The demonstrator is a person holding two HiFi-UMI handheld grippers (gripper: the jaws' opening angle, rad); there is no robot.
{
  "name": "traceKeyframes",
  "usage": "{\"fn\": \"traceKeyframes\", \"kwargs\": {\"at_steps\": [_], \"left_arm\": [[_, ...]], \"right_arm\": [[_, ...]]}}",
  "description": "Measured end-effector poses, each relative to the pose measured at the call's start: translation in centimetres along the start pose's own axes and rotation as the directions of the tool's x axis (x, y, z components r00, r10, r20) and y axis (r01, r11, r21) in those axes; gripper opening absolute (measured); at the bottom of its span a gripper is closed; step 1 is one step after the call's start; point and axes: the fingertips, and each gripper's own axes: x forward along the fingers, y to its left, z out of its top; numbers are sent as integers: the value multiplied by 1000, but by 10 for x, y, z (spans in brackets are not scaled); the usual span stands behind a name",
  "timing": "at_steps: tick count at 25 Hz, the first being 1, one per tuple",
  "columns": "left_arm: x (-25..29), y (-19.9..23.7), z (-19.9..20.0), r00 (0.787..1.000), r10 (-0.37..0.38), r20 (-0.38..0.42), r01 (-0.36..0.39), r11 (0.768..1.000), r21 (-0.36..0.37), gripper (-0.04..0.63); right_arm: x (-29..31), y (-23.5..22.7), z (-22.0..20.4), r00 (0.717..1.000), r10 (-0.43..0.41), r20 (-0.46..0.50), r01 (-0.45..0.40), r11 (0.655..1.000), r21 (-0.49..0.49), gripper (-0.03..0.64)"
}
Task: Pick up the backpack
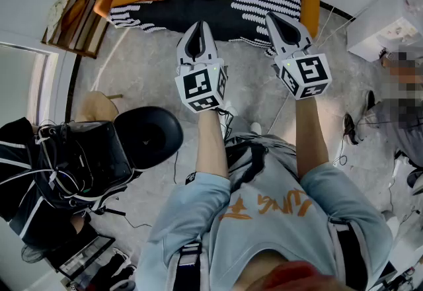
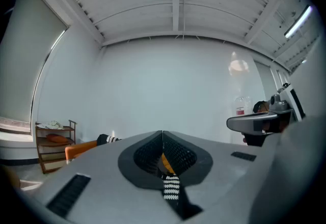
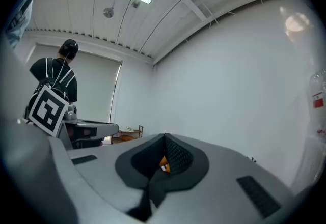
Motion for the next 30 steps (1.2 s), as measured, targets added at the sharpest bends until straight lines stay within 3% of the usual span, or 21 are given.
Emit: {"fn": "traceKeyframes", "kwargs": {"at_steps": [5,10,16,21,26,30], "left_arm": [[46,28,-3,1000,-6,-7,6,1000,-7,23],[85,53,-2,999,-29,-18,28,999,-16,23],[88,95,1,1000,-18,-14,17,999,-41,23],[95,114,3,999,-44,8,44,997,-59,23],[109,149,12,984,-169,-63,168,985,-22,23],[120,172,13,988,-151,-41,149,988,-39,23]], "right_arm": [[52,-11,-3,1000,5,-14,-5,1000,-5,26],[96,-22,0,1000,-20,-15,21,998,62,26],[125,-10,6,999,-36,-24,38,997,73,28],[149,0,2,1000,15,-19,-13,996,84,28],[197,27,20,996,79,-35,-77,995,63,28],[212,29,28,994,96,-46,-96,995,10,28]]}}
